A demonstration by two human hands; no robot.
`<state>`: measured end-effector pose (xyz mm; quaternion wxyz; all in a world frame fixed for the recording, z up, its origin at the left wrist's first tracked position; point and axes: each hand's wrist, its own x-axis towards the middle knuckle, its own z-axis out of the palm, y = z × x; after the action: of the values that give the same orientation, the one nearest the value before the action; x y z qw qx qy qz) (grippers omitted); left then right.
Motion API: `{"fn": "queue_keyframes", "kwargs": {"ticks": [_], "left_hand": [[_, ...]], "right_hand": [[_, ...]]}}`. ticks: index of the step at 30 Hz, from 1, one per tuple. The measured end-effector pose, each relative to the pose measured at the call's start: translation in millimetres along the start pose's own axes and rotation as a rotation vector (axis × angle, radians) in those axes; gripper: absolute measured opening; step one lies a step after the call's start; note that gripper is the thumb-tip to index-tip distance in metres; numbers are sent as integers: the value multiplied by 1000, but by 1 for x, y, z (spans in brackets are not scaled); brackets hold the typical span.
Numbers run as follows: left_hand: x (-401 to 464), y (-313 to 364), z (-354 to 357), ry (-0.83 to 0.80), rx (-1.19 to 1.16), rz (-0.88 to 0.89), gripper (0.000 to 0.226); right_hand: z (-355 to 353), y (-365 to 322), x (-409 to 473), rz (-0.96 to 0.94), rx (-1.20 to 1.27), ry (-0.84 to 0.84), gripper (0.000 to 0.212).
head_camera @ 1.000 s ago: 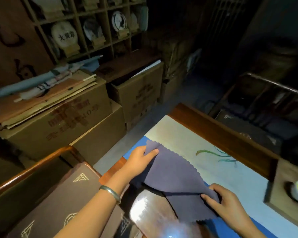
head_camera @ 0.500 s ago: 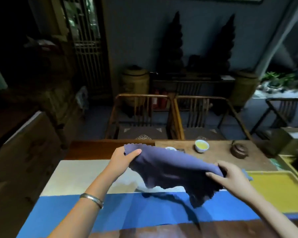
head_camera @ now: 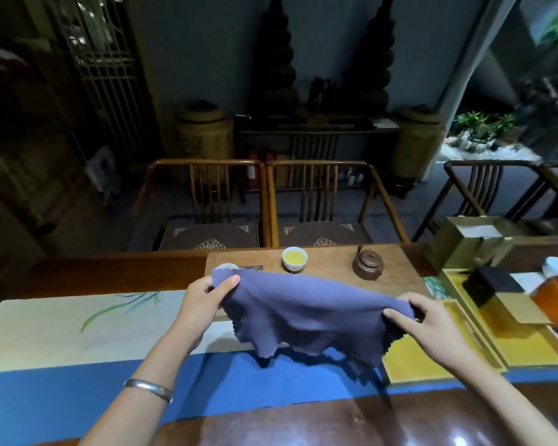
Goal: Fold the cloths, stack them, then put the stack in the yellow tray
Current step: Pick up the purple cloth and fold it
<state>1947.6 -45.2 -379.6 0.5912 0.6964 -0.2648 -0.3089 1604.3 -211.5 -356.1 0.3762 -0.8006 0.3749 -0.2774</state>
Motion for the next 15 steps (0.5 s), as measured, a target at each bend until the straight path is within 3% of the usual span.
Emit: {"fn": "queue_keyframes", "kwargs": {"ticks": [5, 12, 15], "left_hand": [[-23, -21, 10, -11, -21, -96, 19], [-92, -53, 5, -47, 126, -122, 31], [-116, -84, -1, -92, 160, -182, 22]], "right_hand": [[-14, 21, -7, 40, 88, -59, 32], [0, 39, -64, 200, 219, -156, 14], [12, 57, -92, 267, 201, -252, 15]]}}
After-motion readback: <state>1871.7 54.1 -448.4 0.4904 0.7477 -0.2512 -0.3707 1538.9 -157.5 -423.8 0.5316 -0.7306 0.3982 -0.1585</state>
